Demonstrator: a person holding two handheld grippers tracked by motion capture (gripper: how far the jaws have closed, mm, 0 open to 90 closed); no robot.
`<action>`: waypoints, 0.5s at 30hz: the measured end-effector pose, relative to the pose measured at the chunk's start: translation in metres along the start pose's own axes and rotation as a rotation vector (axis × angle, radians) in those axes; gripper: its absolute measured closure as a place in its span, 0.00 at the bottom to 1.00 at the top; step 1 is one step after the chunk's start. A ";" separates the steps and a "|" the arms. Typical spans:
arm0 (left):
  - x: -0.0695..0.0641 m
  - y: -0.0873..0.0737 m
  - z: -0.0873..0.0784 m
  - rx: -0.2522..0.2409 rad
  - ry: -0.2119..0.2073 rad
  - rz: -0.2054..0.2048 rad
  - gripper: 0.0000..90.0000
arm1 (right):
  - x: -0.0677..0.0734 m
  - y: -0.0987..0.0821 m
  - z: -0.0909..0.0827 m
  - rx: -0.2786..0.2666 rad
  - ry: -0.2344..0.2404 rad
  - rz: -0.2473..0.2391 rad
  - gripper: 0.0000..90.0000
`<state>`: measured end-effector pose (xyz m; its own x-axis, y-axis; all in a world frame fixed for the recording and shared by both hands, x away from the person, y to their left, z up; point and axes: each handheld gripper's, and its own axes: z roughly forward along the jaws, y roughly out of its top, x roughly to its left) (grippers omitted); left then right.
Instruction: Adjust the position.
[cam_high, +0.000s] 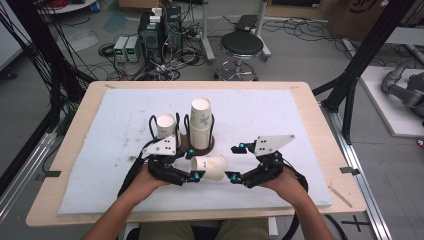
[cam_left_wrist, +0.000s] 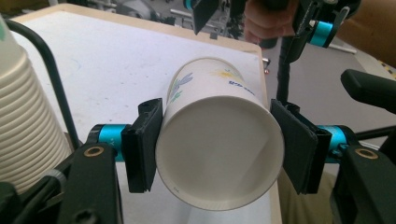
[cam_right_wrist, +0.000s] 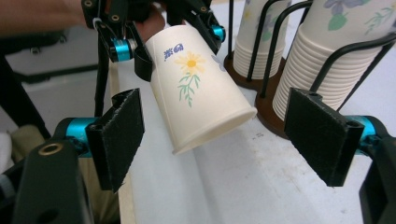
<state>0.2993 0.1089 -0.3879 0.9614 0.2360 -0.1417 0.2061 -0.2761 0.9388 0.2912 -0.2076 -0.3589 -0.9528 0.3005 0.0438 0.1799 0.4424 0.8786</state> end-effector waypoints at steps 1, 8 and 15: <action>0.000 0.000 0.000 0.000 0.000 0.000 0.41 | 0.000 0.000 0.000 0.000 0.000 0.000 0.23; 0.000 -0.005 -0.005 -0.083 -0.001 -0.003 0.41 | 0.002 -0.017 0.002 -0.065 0.006 0.038 0.23; -0.001 -0.005 -0.009 -0.111 -0.015 0.004 0.41 | 0.005 -0.038 0.007 -0.127 0.020 0.072 0.23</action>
<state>0.2954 0.1182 -0.3899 0.9650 0.2207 -0.1418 0.1817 -0.1724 0.9681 0.2815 -0.2172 -0.3953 -0.9433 0.3105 0.1173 0.2168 0.3090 0.9260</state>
